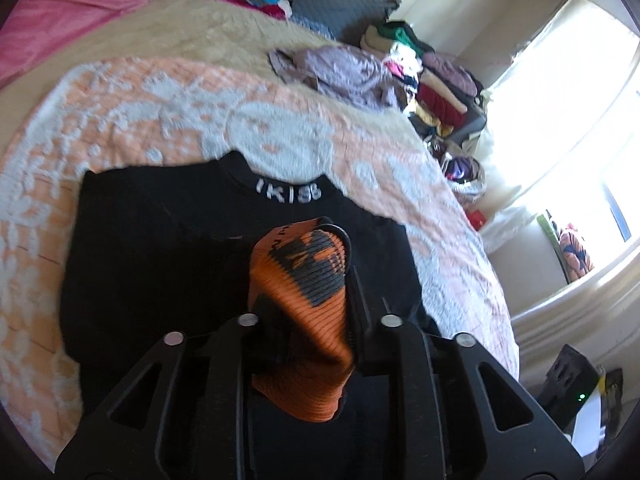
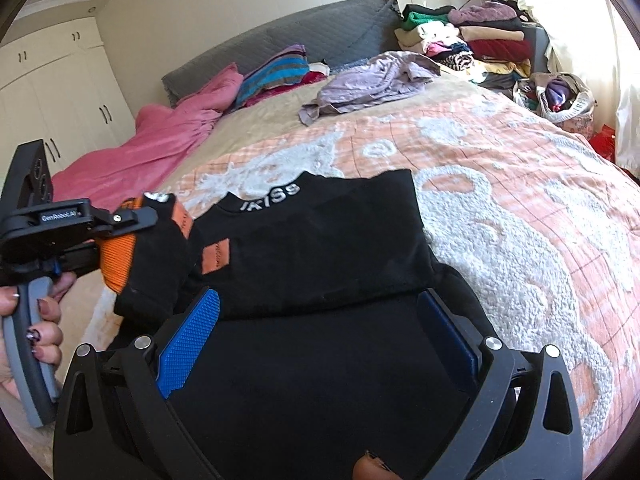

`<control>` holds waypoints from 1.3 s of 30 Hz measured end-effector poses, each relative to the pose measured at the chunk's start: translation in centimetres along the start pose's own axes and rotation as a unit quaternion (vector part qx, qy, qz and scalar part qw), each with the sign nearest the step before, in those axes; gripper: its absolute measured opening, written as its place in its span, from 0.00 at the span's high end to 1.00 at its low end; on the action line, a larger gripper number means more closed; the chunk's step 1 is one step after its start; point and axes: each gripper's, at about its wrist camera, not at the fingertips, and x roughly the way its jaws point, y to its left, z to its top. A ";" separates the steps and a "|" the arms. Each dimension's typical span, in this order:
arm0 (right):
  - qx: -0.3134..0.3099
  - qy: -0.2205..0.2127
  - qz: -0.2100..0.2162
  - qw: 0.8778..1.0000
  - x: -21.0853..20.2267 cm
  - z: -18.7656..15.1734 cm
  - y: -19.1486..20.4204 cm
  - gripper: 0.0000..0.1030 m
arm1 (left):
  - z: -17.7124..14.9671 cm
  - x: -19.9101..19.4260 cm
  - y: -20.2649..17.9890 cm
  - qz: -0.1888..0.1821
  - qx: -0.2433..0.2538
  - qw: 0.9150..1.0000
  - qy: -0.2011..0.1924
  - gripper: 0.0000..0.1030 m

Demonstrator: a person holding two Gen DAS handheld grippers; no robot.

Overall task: Fold small clothes
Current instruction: 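Carry the sleeve across the shirt front with the left gripper and release, then grasp the folded orange cuff with the right gripper and lift it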

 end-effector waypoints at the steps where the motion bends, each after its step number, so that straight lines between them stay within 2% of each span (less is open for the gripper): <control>1: 0.000 0.003 -0.004 1.000 0.2 -0.1 -0.1 0.04 | -0.1 0.4 0.1 -0.001 0.000 1.000 0.004 0.72; 2: 0.000 0.005 -0.006 1.000 0.4 -0.3 -0.1 0.04 | -0.3 0.9 0.1 -0.002 0.000 1.000 0.008 0.67; 4: 0.000 0.010 -0.010 1.000 0.9 -0.5 -0.1 0.04 | -0.6 1.7 0.2 -0.013 0.002 1.000 0.019 0.48; 7: -0.005 0.019 -0.014 1.000 1.5 -0.7 0.1 0.04 | -0.8 1.9 0.1 -0.021 0.011 0.999 0.022 0.43; 10: -0.013 0.025 -0.008 1.000 2.3 -1.0 0.8 0.04 | -0.4 1.5 0.2 -0.009 0.024 1.000 0.013 0.37; 17: -0.023 0.068 0.014 0.997 6.0 -0.9 2.9 0.06 | 0.4 -1.0 2.8 0.070 0.050 0.996 -0.039 0.23; 19: -0.007 0.081 0.021 0.996 7.1 -1.2 3.0 0.19 | 0.4 -1.9 4.1 0.085 0.047 0.994 -0.054 0.22; 20: 0.002 0.091 0.023 0.996 7.7 -1.3 3.0 0.35 | 0.4 -2.4 4.9 0.095 0.043 0.993 -0.062 0.22; 21: 0.015 0.098 0.029 0.995 8.4 -1.5 2.9 0.41 | 0.4 -2.8 5.6 0.103 0.039 0.992 -0.067 0.22; 22: 0.022 0.098 0.031 0.994 8.6 -1.6 2.9 0.43 | 0.5 -3.1 6.2 0.108 0.035 0.991 -0.069 0.22; 23: 0.023 0.094 0.029 0.995 8.8 -1.6 3.1 0.50 | 0.6 -3.5 6.8 0.112 0.029 0.991 -0.072 0.22; 24: 0.015 0.089 0.036 0.995 8.7 -1.5 3.5 0.65 | 0.7 -3.8 7.4 0.114 0.020 0.990 -0.074 0.22; 25: 0.004 0.082 0.037 0.996 8.4 -1.4 3.8 0.72 | 0.9 -4.3 8.1 0.111 0.008 0.991 -0.078 0.22; 26: -0.014 0.070 0.028 0.997 7.9 -1.2 4.5 0.93 | 1.0 -4.7 8.6 0.110 -0.001 0.991 -0.082 0.22; 27: -0.036 0.056 0.021 0.998 7.4 -0.8 5.1 0.92 | 1.1 -5.2 9.1 0.110 -0.009 0.990 -0.086 0.22; 30: -0.071 0.033 0.038 0.996 6.3 0.7 6.1 0.92 | 1.5 -6.7 10.3 0.106 -0.030 0.989 -0.102 0.22; 34: -0.131 -0.004 0.055 0.990 5.1 4.5 8.0 0.92 | 1.7 -8.0 11.3 0.112 -0.044 0.986 -0.115 0.22; 39: -0.183 -0.048 0.044 0.981 4.0 7.8 8.3 0.92 | 1.9 -8.5 12.2 0.116 -0.056 0.984 -0.120 0.22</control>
